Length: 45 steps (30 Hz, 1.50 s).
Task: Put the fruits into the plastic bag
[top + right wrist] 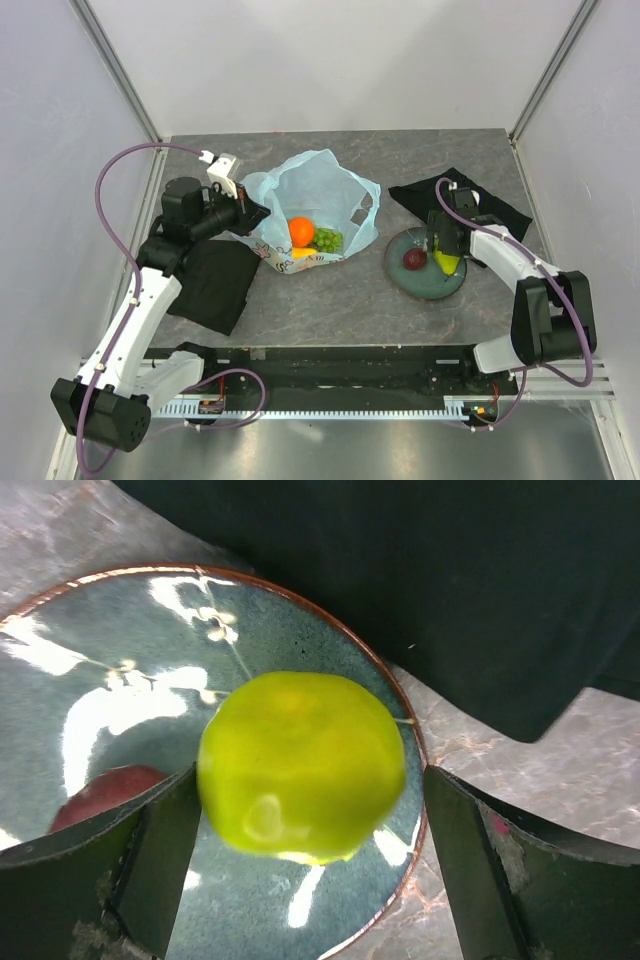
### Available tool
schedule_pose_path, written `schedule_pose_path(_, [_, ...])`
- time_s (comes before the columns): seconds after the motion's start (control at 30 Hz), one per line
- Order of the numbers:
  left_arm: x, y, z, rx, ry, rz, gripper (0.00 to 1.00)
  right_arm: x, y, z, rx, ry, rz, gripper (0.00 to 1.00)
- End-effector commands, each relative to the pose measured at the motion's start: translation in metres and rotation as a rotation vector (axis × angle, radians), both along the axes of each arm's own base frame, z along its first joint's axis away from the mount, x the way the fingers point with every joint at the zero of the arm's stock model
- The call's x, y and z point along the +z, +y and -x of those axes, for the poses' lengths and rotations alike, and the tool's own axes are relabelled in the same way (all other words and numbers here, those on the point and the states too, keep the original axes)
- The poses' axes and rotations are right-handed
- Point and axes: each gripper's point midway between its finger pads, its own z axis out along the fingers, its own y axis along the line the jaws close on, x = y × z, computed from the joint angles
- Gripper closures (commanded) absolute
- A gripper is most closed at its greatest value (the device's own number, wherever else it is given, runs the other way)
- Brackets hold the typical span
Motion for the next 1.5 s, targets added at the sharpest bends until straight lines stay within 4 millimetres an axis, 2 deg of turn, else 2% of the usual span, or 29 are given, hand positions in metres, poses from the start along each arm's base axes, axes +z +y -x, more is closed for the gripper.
schedule_pose_path(0.0, [0.008,-0.002,-0.001,-0.013,-0.046,0.001,0.99,-0.01,0.002,-0.01,0.011,-0.007,-0.033,0.02])
schedule_pose_path(0.03, [0.009,-0.002,-0.001,-0.013,-0.045,0.002,0.98,-0.013,0.0,-0.009,0.005,0.003,-0.032,0.04])
schedule_pose_path(0.1, [0.008,-0.001,-0.001,-0.012,-0.043,0.0,0.99,-0.011,0.001,-0.008,0.0,0.001,-0.044,0.18])
schedule_pose_path(0.2, [0.007,-0.002,-0.002,-0.013,-0.042,0.0,0.99,0.023,0.003,-0.014,-0.001,-0.085,-0.057,0.41])
schedule_pose_path(0.33, [0.006,-0.003,-0.002,-0.018,-0.035,0.003,0.98,0.116,0.016,-0.029,0.052,-0.348,-0.112,0.56])
schedule_pose_path(0.4, [0.006,-0.003,-0.001,-0.017,-0.035,0.004,0.98,0.166,0.043,-0.034,0.152,-0.519,-0.219,0.6])
schedule_pose_path(0.47, [0.007,-0.002,-0.002,-0.014,-0.039,0.001,0.99,0.188,0.075,-0.035,0.253,-0.596,-0.339,0.63])
schedule_pose_path(0.5, [0.007,-0.002,-0.002,-0.014,-0.037,0.001,0.98,0.202,0.103,-0.035,0.353,-0.634,-0.43,0.64])
schedule_pose_path(0.57, [0.005,-0.003,-0.002,-0.017,-0.034,0.001,0.98,0.212,0.134,-0.039,0.426,-0.661,-0.509,0.65])
schedule_pose_path(0.6, [0.005,-0.003,-0.002,-0.017,-0.034,0.001,0.98,0.199,0.165,-0.037,0.501,-0.612,-0.54,0.65])
schedule_pose_path(0.67, [0.005,-0.003,-0.002,-0.02,-0.033,0.002,0.99,0.202,0.197,-0.041,0.574,-0.603,-0.553,0.65])
schedule_pose_path(0.7, [0.006,-0.003,-0.002,-0.017,-0.037,0.002,0.98,0.185,0.226,-0.039,0.629,-0.547,-0.571,0.65])
schedule_pose_path(0.77, [0.006,-0.002,-0.002,-0.016,-0.037,0.0,0.98,0.193,0.254,-0.047,0.676,-0.565,-0.596,0.65])
schedule_pose_path(0.8, [0.006,-0.002,-0.002,-0.015,-0.039,0.0,0.98,0.176,0.275,-0.048,0.706,-0.517,-0.603,0.65])
schedule_pose_path(0.83, [0.007,-0.002,-0.002,-0.013,-0.039,0.001,0.98,0.187,0.29,-0.053,0.735,-0.534,-0.619,0.65])
schedule_pose_path(0.87, [0.007,-0.001,-0.002,-0.012,-0.043,-0.001,0.98,0.186,0.301,-0.056,0.752,-0.53,-0.621,0.65])
schedule_pose_path(0.9, [0.006,-0.001,-0.002,-0.012,-0.04,-0.001,0.98,0.17,0.319,-0.057,0.777,-0.491,-0.621,0.65])
schedule_pose_path(0.97, [0.007,-0.002,-0.002,-0.013,-0.041,-0.002,0.99,0.181,0.341,-0.066,0.807,-0.518,-0.638,0.64])
schedule_pose_path(1.0, [0.005,-0.002,-0.002,-0.016,-0.036,-0.001,0.98,0.165,0.357,-0.068,0.824,-0.482,-0.64,0.64])
schedule_pose_path(1.07, [0.005,-0.003,-0.002,-0.018,-0.034,0.001,0.98,0.175,0.377,-0.075,0.842,-0.507,-0.659,0.62])
schedule_pose_path(1.1, [0.006,-0.003,-0.002,-0.021,-0.035,0.004,0.98,0.162,0.394,-0.071,0.861,-0.482,-0.653,0.59])
schedule_pose_path(1.13, [0.005,-0.003,-0.002,-0.021,-0.032,0.003,0.98,0.169,0.404,-0.072,0.874,-0.504,-0.652,0.54])
schedule_pose_path(1.2, [0.005,-0.003,-0.002,-0.018,-0.033,0.001,0.98,0.155,0.426,-0.067,0.901,-0.494,-0.62,0.5])
schedule_pose_path(1.23, [0.005,-0.002,-0.002,-0.016,-0.035,0.0,0.98,0.161,0.436,-0.067,0.915,-0.505,-0.628,0.46])
schedule_pose_path(1.27, [0.005,-0.002,-0.002,-0.016,-0.035,-0.002,0.98,0.147,0.446,-0.062,0.935,-0.471,-0.63,0.44])
schedule_pose_path(1.3, [0.005,-0.002,-0.003,-0.015,-0.035,-0.003,0.99,0.15,0.453,-0.061,0.944,-0.474,-0.64,0.35])
schedule_pose_path(1.37, [0.005,-0.002,-0.003,-0.015,-0.037,-0.003,0.98,0.138,0.457,-0.061,0.948,-0.446,-0.639,0.19])
schedule_pose_path(1.4, [0.004,-0.002,-0.002,-0.014,-0.035,-0.005,0.98,0.136,0.457,-0.061,0.946,-0.44,-0.64,0.04])
schedule_pose_path(1.47, [0.006,-0.001,-0.002,-0.013,-0.042,-0.003,0.98,0.139,0.452,-0.062,0.936,-0.453,-0.621,0.02])
